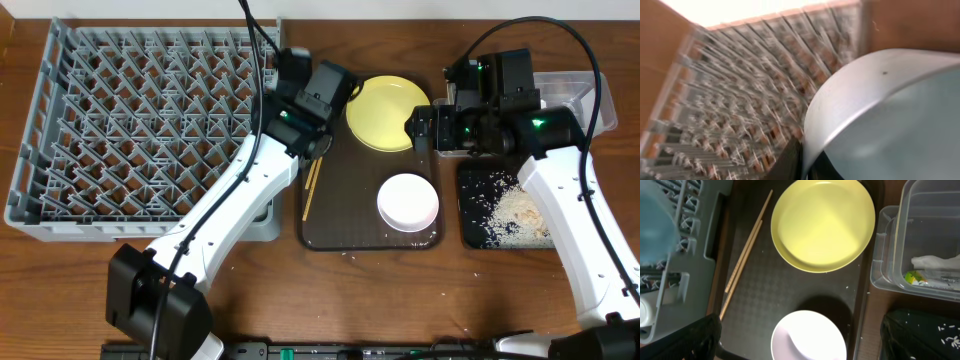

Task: Sort waste into correct bins and load items into the dishwasher
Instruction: 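Lift the light-blue bowl and carry it to the back of the rack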

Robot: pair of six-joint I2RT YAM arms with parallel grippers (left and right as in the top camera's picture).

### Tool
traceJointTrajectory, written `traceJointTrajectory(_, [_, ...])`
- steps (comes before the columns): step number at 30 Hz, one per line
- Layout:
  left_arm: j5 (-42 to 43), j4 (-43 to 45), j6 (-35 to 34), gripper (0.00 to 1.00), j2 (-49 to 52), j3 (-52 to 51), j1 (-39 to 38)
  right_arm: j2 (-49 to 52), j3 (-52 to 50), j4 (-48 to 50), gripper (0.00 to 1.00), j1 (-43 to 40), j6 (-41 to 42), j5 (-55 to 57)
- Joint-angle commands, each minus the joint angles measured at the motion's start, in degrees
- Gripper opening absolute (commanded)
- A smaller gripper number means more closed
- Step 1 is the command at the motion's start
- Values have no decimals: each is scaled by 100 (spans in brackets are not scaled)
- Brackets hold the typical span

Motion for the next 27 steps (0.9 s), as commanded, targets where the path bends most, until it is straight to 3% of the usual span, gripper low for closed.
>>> traceJointTrajectory(1, [-1399,535,-61,7,15,83,96,-4,22,-4,99,28,-33,2])
traceJointTrajectory(5, [-1963,1587,450,8,107,79,232,-4,22,-4,99,28,-33,15])
traceJointTrajectory(11, [-2356,3606,2312,7,553,79,616,-4,22,-4,99,28,-33,15])
traceJointTrajectory(20, [-2057,7084,5104,8,1755,79,1362,-4,22,-4,99,28,-33,15])
traceJointTrajectory(27, [-1305,8052,5477,7,2479,79,1637,-4,22,-4,99,28,-33,17])
